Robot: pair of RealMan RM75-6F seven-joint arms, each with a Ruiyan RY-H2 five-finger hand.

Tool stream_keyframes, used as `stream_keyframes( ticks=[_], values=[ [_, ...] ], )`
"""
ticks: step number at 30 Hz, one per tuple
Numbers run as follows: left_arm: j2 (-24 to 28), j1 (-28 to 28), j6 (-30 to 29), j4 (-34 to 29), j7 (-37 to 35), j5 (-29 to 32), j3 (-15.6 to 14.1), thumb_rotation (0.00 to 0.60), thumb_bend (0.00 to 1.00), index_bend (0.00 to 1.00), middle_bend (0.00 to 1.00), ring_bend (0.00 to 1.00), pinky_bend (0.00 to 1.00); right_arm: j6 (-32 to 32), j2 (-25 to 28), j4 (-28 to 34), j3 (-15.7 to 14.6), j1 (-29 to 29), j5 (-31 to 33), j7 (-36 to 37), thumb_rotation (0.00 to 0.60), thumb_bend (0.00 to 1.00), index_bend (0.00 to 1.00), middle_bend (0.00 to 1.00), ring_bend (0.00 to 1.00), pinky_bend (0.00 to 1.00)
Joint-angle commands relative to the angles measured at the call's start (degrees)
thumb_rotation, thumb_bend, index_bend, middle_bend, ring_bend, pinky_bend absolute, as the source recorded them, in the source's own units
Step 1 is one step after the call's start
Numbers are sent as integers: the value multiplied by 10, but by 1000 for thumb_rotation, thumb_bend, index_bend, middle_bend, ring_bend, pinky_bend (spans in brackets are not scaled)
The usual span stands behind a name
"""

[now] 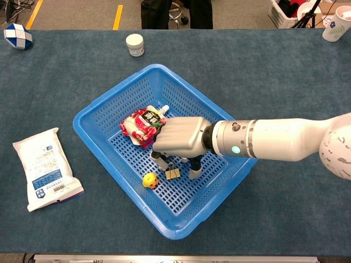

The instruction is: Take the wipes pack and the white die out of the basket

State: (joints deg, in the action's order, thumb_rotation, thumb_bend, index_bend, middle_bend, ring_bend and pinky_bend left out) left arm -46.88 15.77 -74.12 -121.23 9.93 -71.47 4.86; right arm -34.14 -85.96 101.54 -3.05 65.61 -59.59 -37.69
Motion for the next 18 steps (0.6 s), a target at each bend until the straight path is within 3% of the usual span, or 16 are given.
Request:
stream_keyframes(
  ticks=[1,12,18],
  values=[
    [-1,0,0,0,1,0,0,600,0,0,0,0,0,-1,3,6,-9,4,4,-2,600,99,431,387,203,203],
    [-7,2,4,1,2,0,2,600,0,0,0,0,0,-52,3,18,-23,-9,-28,-7,600,101,431,387,203,203],
    [-4,1,6,1,-3,-3,1,600,0,0,0,0,0,-77,-12,5,-20,-10,-3,-32,600,108,431,387,203,203]
  ],
)
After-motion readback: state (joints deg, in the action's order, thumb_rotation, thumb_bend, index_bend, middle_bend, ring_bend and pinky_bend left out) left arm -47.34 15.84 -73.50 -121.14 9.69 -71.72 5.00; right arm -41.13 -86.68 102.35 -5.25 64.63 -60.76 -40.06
